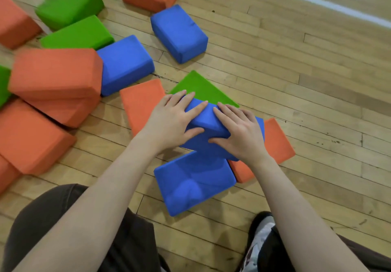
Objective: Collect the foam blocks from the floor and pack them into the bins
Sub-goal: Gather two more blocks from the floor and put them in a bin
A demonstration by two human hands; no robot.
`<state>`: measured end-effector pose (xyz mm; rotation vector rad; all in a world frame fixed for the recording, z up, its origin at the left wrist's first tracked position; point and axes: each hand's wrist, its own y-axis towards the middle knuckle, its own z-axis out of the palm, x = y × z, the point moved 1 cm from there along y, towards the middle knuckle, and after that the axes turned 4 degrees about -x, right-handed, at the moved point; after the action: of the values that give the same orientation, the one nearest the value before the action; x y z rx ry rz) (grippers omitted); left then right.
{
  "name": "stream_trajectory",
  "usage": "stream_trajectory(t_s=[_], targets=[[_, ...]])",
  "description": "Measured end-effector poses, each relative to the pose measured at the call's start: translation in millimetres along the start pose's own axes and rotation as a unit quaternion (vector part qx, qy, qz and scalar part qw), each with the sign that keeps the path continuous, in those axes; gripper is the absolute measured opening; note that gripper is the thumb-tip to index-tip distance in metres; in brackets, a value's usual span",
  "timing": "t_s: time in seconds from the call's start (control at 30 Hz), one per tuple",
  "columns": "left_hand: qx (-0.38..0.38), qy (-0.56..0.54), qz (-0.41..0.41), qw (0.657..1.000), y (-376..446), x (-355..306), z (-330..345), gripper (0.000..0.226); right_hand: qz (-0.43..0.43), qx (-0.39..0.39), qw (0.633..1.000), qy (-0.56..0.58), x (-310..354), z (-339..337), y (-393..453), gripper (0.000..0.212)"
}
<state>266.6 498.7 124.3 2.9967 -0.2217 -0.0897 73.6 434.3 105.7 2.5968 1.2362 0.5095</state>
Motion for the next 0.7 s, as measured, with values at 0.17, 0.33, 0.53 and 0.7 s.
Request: stream_trajectory(t_s=[0.17,0.33,0.53,0.7], targets=[[-0.08,0.002,-0.04,0.996,5,-23,22,0.054,0.037,-0.037,0.999,0.0,-13,-3,-12,0.06],[-0.059,-0.01,-0.202,0.977,19,-72,43,0.055,0.314,-0.098,0.944,0.04,-25,9,-54,0.05],[-0.026,0.041,-0.179,0.983,22,-101,54,0.065,0.613,0.048,0.789,0.003,-37,46,-129,0.083],[-0.03,0.084,-0.158,0.983,24,-119,59,0.063,0.716,0.097,0.688,0.057,-38,69,-142,0.108]])
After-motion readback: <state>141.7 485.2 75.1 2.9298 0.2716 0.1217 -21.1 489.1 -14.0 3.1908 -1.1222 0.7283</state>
